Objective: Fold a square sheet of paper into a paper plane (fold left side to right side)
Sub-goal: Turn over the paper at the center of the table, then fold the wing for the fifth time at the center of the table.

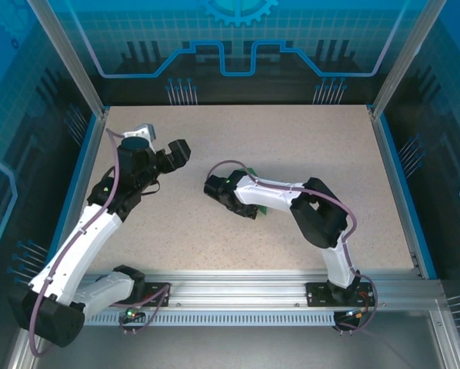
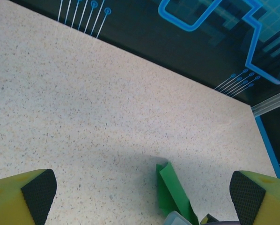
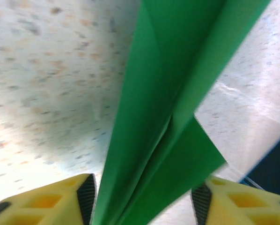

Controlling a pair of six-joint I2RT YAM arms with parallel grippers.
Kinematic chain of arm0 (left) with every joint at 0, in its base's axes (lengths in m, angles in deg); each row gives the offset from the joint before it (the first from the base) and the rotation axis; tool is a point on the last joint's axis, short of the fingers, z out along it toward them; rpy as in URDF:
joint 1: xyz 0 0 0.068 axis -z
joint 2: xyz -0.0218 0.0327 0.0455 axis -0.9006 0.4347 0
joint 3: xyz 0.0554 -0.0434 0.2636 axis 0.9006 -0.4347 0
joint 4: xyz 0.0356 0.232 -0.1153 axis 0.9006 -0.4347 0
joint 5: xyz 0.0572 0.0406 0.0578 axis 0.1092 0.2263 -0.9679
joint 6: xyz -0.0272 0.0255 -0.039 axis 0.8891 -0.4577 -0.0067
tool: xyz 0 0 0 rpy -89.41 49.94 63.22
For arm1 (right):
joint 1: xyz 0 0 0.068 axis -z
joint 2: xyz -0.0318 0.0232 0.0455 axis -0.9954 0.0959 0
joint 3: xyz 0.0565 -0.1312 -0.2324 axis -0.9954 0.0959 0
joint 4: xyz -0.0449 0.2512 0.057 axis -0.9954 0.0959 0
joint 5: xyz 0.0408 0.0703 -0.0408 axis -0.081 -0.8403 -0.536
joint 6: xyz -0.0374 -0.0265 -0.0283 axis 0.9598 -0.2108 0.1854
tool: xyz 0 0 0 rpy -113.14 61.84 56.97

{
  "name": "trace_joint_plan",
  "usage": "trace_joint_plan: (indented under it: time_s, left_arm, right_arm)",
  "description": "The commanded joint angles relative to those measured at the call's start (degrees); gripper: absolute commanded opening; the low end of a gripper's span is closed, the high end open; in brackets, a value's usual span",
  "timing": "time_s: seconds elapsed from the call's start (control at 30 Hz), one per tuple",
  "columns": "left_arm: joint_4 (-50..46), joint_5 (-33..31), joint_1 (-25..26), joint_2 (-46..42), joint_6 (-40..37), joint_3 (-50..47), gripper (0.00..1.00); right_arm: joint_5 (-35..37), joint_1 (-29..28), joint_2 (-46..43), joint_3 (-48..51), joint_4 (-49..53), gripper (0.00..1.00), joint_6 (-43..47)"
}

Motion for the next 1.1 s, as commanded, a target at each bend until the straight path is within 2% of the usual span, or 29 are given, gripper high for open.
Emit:
trace_joint_plan:
  time_s: [0.0, 0.13, 0.2, 0.4, 0.5, 0.6, 0.9, 1.07]
  left_arm:
    - [-0.8, 3.4, -0.9, 1.7, 0.6, 2.3, 0.99]
    - [-0.1, 9.0, -2.2, 5.1, 2.7, 2.5, 0.99]
    - [0.4, 12.5, -2.5, 7.3, 3.0, 2.5, 0.99]
    - [5.3, 27.3, -2.2, 18.6, 5.5, 2.3, 0.91]
    - [9.3, 32.4, -0.9, 24.1, 7.4, 1.9, 0.88]
    - [10.6, 33.7, 1.5, 29.6, 7.8, 3.3, 0.88]
    - [13.5, 35.9, 7.1, 46.0, 8.7, 10.9, 0.83]
    - [12.9, 35.8, 8.9, 53.8, 8.1, 16.0, 0.76]
  right_arm:
    - [-12.0, 0.2, -7.0, 0.9, 0.3, 0.70, -1.2]
    - [-19.6, 2.8, -14.6, 4.3, -3.9, 0.78, -3.5]
    - [-23.4, 5.4, -18.9, 6.6, -6.7, 0.79, -5.3]
    - [-36.5, 16.3, -30.4, 14.8, -17.4, 0.83, -12.3]
    - [-41.3, 20.6, -35.7, 20.2, -24.5, 0.91, -16.2]
    - [-44.2, 24.5, -40.2, 25.4, -30.7, 1.00, -20.2]
    - [-60.1, 36.7, -46.5, 39.3, -45.5, 1.00, -31.5]
    - [-62.9, 38.9, -46.6, 42.8, -47.9, 1.00, -33.2]
